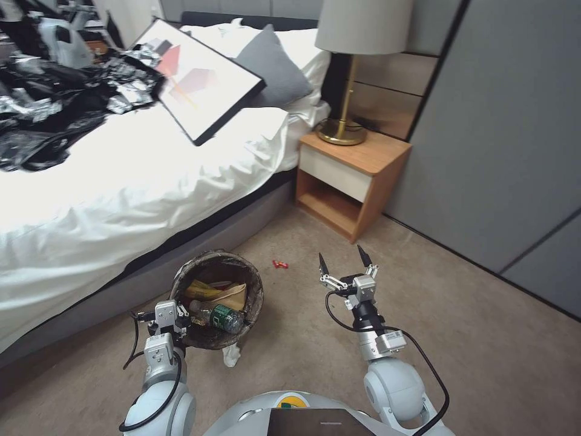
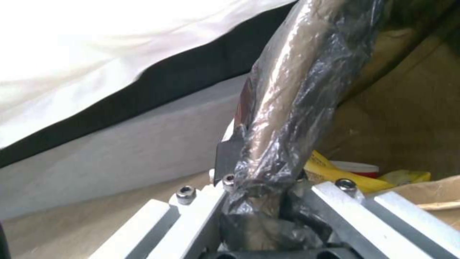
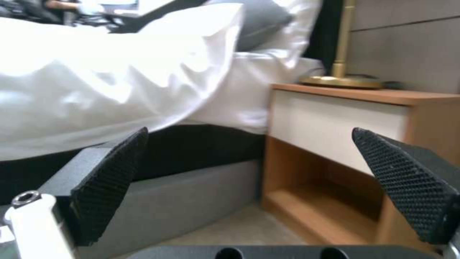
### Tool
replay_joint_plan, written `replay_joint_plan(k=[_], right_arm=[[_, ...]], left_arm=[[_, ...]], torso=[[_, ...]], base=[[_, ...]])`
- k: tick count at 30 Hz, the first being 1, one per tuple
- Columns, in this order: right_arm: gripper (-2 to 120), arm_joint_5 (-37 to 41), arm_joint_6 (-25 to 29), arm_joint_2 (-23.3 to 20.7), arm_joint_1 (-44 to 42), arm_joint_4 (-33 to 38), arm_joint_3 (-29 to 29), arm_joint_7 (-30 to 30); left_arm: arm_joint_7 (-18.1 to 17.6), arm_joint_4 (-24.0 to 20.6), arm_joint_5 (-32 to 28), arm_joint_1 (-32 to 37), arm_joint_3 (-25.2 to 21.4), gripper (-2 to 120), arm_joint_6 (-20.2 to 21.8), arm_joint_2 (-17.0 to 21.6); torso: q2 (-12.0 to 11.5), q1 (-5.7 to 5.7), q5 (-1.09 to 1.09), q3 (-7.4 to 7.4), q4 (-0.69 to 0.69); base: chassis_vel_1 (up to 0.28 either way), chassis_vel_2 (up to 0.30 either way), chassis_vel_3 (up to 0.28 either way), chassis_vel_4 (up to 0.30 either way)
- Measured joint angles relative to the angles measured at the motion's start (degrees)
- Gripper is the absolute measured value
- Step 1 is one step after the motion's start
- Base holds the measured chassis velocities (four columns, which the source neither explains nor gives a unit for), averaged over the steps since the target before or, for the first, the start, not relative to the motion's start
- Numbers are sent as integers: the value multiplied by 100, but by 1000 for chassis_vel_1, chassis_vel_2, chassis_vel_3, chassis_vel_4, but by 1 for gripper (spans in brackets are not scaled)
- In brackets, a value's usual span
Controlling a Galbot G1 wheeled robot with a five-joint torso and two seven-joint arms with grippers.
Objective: Pick up the trash bin, then pick up the garbage from the floor and place it into the trash bin.
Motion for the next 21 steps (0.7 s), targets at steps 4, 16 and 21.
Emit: replay_joint_plan(k=[4,16,21], right_arm=[[100,-3,1,2,9,0,-8,-3],[100,-18,-54,-31,86,37,-94,-30],[100,-19,-64,-48,115,37,-124,-45]], left_arm=[[-2,29,20,5,18,0,-36,-10],[-3,5,37,80,23,0,-106,-1],[-4,-16,41,111,19,0,-119,-6]], torso=[[0,0,0,0,1],[0,0,0,0,-1],[0,0,0,0,-1]], base=[[116,132,117,131],[30,25,26,29],[0,0,0,0]])
